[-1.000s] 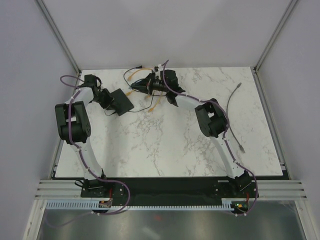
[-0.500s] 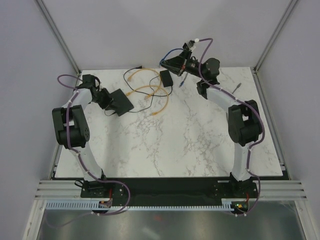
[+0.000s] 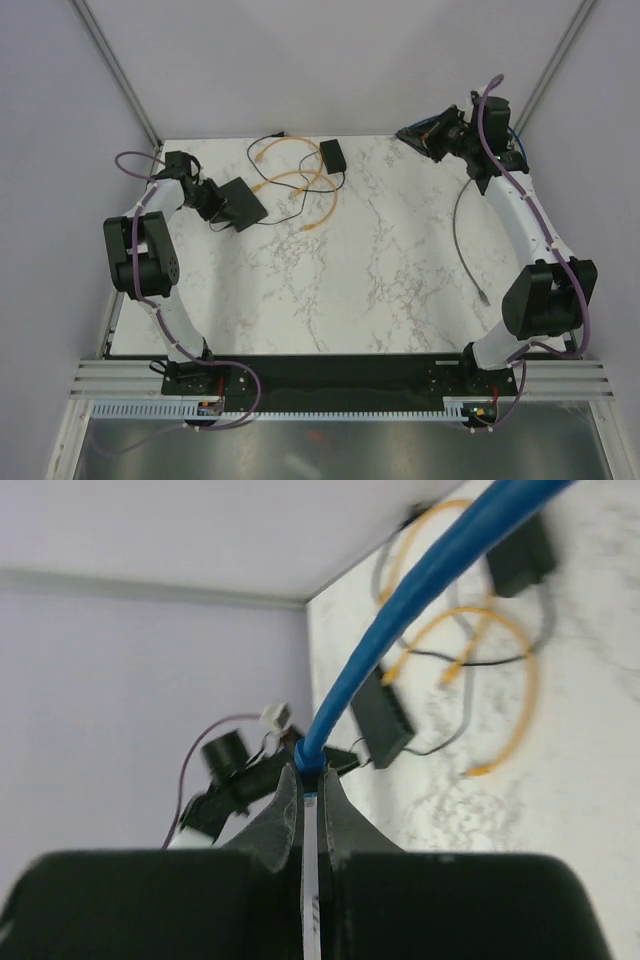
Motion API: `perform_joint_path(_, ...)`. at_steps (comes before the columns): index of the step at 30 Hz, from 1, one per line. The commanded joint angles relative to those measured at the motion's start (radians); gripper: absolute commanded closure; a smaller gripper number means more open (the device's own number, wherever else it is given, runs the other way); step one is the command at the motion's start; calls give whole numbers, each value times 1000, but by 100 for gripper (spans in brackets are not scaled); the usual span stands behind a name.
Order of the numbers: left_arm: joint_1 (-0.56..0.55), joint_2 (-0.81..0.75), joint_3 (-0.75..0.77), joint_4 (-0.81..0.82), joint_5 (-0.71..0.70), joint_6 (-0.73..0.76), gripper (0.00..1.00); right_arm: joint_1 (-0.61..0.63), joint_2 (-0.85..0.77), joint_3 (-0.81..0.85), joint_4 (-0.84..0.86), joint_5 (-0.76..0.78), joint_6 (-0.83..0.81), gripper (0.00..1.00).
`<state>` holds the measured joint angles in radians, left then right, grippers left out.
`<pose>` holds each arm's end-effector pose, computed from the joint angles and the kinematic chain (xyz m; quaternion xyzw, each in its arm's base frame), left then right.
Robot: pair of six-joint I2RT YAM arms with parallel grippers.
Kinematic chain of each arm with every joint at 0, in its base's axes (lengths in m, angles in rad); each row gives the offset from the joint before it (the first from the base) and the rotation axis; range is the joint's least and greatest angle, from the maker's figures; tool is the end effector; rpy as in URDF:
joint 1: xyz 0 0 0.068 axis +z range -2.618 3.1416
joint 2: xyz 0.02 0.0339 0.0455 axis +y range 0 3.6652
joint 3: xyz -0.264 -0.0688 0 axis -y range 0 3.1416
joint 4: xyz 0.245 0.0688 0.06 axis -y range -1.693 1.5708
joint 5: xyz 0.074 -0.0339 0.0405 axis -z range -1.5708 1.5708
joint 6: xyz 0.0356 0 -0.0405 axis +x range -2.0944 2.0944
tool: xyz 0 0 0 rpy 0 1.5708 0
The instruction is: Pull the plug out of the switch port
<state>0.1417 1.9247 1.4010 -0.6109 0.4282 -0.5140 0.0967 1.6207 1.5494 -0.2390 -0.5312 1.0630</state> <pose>0.3967 0.0417 0.1942 -0.2637 0.9180 -0.2430 0.1694 0.3780 0.0548 0.3876 0.2252 0.7622 0.4890 0.3595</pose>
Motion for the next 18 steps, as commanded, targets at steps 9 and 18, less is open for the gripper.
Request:
perform_joint_path(9, -7, -79, -8, 17, 12, 34, 66, -75, 119, -78, -161, 232, 41, 96)
perform_joint_path(18, -7, -79, -8, 17, 12, 34, 66, -61, 315, -34, -68, 234, 57, 87)
